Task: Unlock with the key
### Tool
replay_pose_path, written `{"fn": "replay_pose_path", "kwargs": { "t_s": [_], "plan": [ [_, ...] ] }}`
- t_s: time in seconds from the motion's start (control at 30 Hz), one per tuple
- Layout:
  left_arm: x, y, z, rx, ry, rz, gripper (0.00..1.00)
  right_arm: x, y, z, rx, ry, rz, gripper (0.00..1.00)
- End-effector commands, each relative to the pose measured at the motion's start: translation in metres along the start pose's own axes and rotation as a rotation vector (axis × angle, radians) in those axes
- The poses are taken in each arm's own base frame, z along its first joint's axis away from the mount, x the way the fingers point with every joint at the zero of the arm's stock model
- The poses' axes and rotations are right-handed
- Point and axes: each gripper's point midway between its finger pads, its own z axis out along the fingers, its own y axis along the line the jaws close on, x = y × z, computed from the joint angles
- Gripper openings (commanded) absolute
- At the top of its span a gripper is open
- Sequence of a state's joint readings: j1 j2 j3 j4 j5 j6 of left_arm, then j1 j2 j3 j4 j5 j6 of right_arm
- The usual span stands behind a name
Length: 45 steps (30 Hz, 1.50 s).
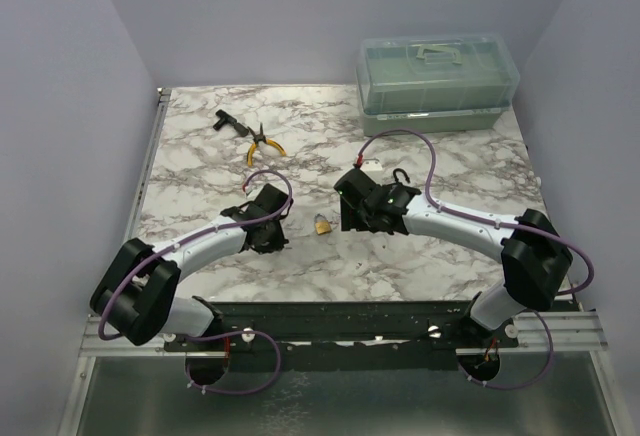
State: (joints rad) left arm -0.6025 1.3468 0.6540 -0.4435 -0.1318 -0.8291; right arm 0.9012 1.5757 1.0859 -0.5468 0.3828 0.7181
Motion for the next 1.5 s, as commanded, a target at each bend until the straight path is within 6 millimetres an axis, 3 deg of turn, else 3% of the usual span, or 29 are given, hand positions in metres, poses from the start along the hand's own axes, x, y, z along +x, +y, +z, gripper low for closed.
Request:
{"fn": "replay_pose_path", "kwargs": {
  "t_s": [0.0, 0.23, 0.47, 0.83, 1.07, 1.47],
  "plan": [
    [0.002, 0.001, 0.006, 0.001, -0.005, 0.013, 0.0, -0.002, -0.003, -0.003, -0.004, -0.016, 0.019, 0.65],
    [-0.015, -0.022, -0.023, 0.13, -0.076, -0.013, 0.0, -0.007, 0.006, -0.011, -0.072, -0.041, 0.037, 0.63],
    [-0.032, -0.034, -0.053, 0.231, -0.169, -0.032, 0.0, -0.022, 0.03, -0.035, -0.261, -0.111, 0.095, 0.62],
    [-0.055, -0.065, -0.113, 0.483, -0.308, -0.084, 0.0, -0.049, 0.084, -0.114, -0.804, -0.307, 0.214, 0.61],
    [-0.063, -0.08, -0.14, 0.61, -0.358, -0.111, 0.0, -0.066, 0.115, -0.124, -0.918, -0.303, 0.215, 0.58],
    [-0.059, -0.085, -0.142, 0.67, -0.35, -0.141, 0.0, -0.065, 0.139, -0.102, -0.924, -0.237, 0.162, 0.46]
  ]
}}
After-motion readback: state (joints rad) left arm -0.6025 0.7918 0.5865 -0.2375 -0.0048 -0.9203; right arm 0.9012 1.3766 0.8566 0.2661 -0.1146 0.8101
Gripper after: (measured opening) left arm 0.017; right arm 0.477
